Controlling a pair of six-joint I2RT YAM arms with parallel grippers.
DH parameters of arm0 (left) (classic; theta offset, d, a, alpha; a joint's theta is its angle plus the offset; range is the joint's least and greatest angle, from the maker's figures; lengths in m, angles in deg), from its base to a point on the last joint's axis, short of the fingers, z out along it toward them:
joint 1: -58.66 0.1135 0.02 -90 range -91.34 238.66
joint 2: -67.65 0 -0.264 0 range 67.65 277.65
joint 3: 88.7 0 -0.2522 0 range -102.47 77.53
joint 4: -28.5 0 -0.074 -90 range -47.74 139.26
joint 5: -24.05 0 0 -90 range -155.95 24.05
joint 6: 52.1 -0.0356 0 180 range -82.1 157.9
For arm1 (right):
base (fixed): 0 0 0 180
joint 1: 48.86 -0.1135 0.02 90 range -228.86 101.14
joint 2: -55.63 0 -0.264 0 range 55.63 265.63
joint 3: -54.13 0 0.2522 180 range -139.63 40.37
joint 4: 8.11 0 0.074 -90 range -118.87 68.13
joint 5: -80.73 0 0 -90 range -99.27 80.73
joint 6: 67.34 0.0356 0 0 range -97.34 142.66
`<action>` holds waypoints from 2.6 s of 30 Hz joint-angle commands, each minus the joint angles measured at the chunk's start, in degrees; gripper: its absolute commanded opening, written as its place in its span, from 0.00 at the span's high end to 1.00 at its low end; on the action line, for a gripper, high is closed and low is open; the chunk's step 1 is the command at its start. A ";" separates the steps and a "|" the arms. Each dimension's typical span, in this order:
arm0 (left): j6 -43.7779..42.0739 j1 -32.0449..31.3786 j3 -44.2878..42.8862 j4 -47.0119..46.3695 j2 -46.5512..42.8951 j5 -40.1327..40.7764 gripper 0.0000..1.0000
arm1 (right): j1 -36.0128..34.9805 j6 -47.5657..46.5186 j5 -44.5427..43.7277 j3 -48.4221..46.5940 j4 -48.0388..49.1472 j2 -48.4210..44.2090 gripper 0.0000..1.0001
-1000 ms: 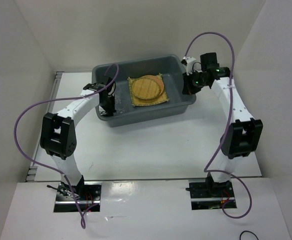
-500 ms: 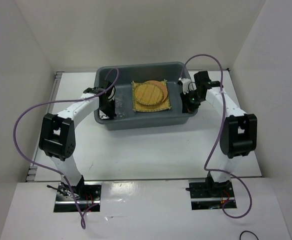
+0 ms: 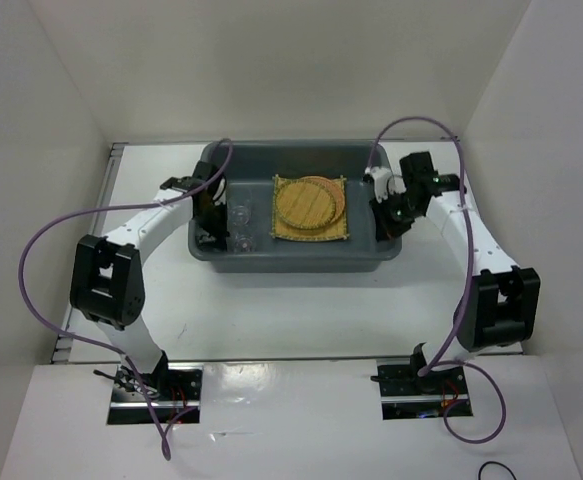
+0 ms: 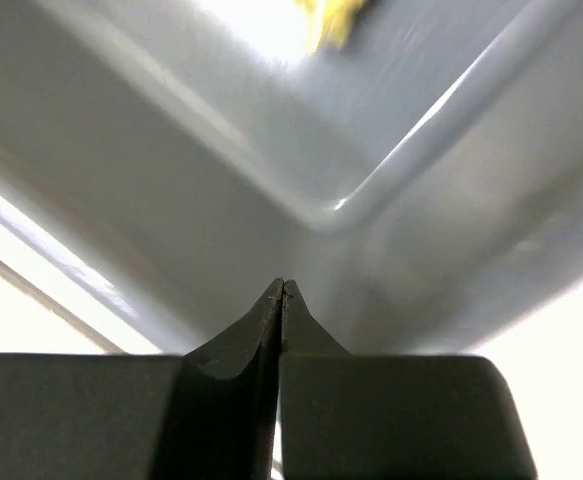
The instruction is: Place the mixed dishes into the plastic bin
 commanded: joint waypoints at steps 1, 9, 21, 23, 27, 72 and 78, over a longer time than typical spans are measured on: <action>-0.03 0.39 -8.34 1.59 -4.56 1.66 0.86 | -1.09 0.47 1.41 -13.24 0.16 -0.04 1.00; 0.67 2.40 -15.56 -1.58 -6.67 3.58 0.31 | -16.21 2.21 11.26 -36.90 -3.45 23.25 1.00; 3.22 9.17 -0.20 -0.35 -22.39 5.45 0.09 | -21.66 4.07 10.91 -48.33 -1.77 40.93 1.00; 3.84 10.40 2.27 -0.35 -23.63 4.47 0.09 | -22.72 4.07 10.91 -49.65 -1.77 42.25 1.00; 4.37 10.93 2.89 1.76 -25.91 3.86 0.08 | -25.26 4.68 11.44 -52.90 -1.77 44.89 1.00; 0.24 16.30 7.37 3.43 -27.77 1.57 0.08 | -24.83 9.96 -6.06 -56.69 5.35 48.33 1.00; 0.24 16.82 4.65 1.42 -29.51 2.89 0.08 | -25.45 9.26 0.81 -52.30 2.71 36.92 0.99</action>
